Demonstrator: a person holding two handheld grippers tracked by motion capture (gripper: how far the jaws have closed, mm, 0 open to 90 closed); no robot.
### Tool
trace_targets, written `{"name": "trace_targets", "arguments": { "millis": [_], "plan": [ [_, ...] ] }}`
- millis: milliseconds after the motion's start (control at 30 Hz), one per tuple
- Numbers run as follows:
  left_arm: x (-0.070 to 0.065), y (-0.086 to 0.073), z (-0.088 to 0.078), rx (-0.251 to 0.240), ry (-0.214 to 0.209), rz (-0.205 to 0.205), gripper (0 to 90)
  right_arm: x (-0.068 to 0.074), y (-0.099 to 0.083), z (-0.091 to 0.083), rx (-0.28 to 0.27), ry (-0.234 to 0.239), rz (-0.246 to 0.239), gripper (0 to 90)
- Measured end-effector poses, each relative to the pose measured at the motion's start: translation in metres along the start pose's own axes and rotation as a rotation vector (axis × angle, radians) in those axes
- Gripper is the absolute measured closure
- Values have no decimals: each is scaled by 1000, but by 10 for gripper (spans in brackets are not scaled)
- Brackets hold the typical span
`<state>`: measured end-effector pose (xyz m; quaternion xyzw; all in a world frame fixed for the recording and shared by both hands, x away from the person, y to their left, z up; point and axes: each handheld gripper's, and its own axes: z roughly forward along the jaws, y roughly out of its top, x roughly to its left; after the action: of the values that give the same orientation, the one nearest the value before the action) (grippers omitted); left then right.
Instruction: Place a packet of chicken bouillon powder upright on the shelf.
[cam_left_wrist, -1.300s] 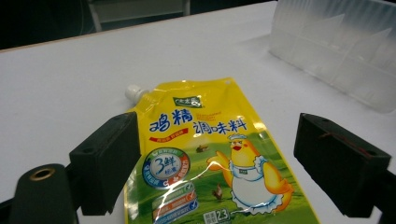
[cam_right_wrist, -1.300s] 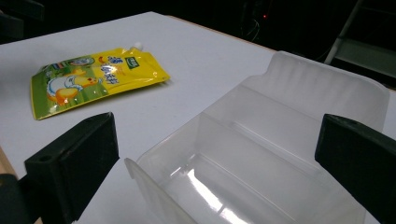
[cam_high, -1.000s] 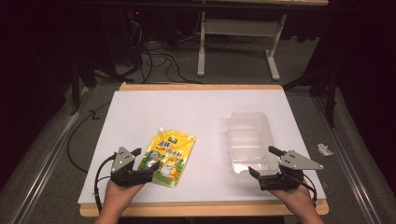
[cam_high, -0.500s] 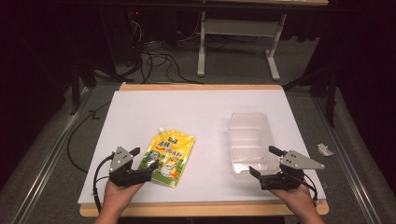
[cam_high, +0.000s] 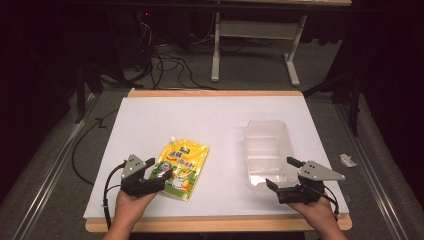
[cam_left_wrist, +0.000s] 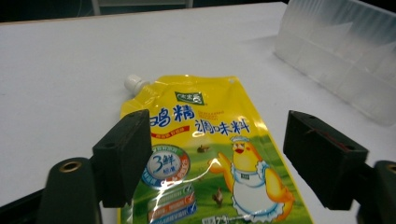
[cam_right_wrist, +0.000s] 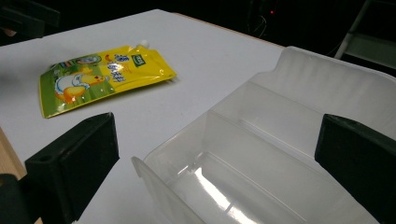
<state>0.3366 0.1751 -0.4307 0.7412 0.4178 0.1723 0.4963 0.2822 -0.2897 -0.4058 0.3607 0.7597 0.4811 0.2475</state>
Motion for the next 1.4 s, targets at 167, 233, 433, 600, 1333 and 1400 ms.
{"name": "trace_targets", "arguments": {
  "millis": [167, 233, 433, 600, 1333, 1400],
  "plan": [
    [9, 11, 14, 57, 8, -14, 261, 0, -1, 1, 18, 16, 16, 0],
    [17, 16, 20, 82, 16, -26, 261, 0, -1, 1, 22, 18, 21, 0],
    [36, 28, 39, 143, 35, -48, 262, 0, -1, 1, 23, 23, 15, 0],
    [48, 31, 51, 181, 41, -86, 261, -1, -2, 1, 28, 25, 19, 0],
    [96, 22, 106, 313, -37, -232, 421, 2, -4, 5, 43, 48, 2, 0],
    [95, 22, 107, 310, -41, -232, 459, 3, -3, 4, 35, 47, 5, 0]
  ]
}}
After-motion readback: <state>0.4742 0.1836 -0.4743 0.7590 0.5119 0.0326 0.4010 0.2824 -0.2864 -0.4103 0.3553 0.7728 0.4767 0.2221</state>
